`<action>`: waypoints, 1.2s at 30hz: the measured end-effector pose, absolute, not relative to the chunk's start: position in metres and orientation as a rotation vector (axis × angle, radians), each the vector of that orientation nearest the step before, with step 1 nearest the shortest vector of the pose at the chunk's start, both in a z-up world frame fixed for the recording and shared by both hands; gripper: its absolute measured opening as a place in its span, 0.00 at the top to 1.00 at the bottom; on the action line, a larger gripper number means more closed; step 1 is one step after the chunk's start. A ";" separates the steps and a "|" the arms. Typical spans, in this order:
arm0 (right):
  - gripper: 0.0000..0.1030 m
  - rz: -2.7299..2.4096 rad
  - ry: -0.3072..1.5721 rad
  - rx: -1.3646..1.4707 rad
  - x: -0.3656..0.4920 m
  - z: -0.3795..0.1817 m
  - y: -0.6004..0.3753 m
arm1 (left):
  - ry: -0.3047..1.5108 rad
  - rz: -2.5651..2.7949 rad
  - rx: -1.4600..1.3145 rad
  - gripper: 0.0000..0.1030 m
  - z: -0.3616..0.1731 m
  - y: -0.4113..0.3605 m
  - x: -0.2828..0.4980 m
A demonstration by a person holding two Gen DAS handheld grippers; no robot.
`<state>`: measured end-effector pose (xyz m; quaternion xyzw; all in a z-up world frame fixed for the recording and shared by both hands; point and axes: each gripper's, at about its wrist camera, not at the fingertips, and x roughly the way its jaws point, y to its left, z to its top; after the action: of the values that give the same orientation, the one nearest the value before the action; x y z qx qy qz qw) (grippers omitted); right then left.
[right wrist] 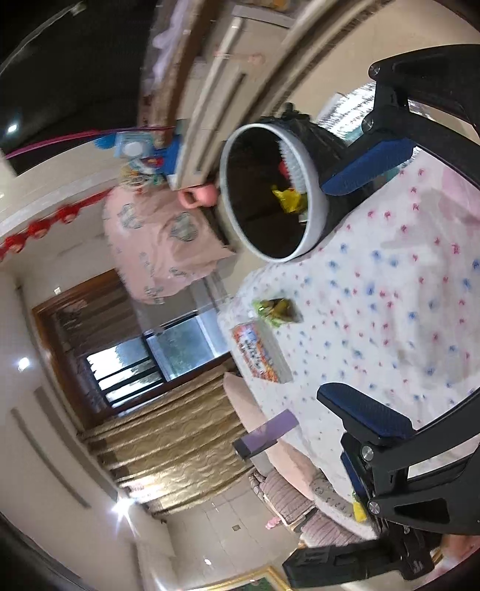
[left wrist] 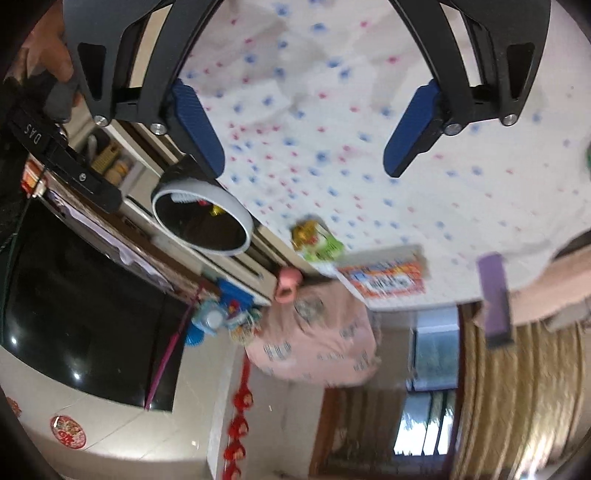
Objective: Collect trash
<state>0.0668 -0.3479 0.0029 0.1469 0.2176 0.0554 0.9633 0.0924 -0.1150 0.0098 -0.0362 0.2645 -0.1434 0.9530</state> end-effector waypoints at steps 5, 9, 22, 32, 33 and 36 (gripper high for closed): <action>0.00 0.037 0.285 0.191 0.040 0.005 -0.329 | 0.437 -0.233 -0.050 0.02 0.010 -0.107 0.077; 0.00 -0.009 0.239 0.168 0.036 -0.005 -0.328 | 0.368 -0.191 -0.012 0.00 -0.001 -0.108 0.067; 0.00 -0.019 0.208 0.137 0.025 -0.020 -0.321 | 0.335 -0.120 0.020 0.00 -0.019 -0.105 0.057; 0.00 -0.011 0.208 0.147 0.024 -0.021 -0.323 | 0.328 -0.108 0.007 0.00 -0.019 -0.103 0.055; 0.00 -0.012 0.210 0.146 0.024 -0.022 -0.323 | 0.329 -0.108 0.005 0.00 -0.019 -0.103 0.055; 0.00 -0.011 0.214 0.146 0.024 -0.023 -0.322 | 0.330 -0.107 0.003 0.00 -0.019 -0.103 0.056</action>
<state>0.0235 -0.3224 -0.0229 0.0729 0.1066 -0.0053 0.9916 0.0555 -0.1027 -0.0189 0.0014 0.1642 -0.0533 0.9850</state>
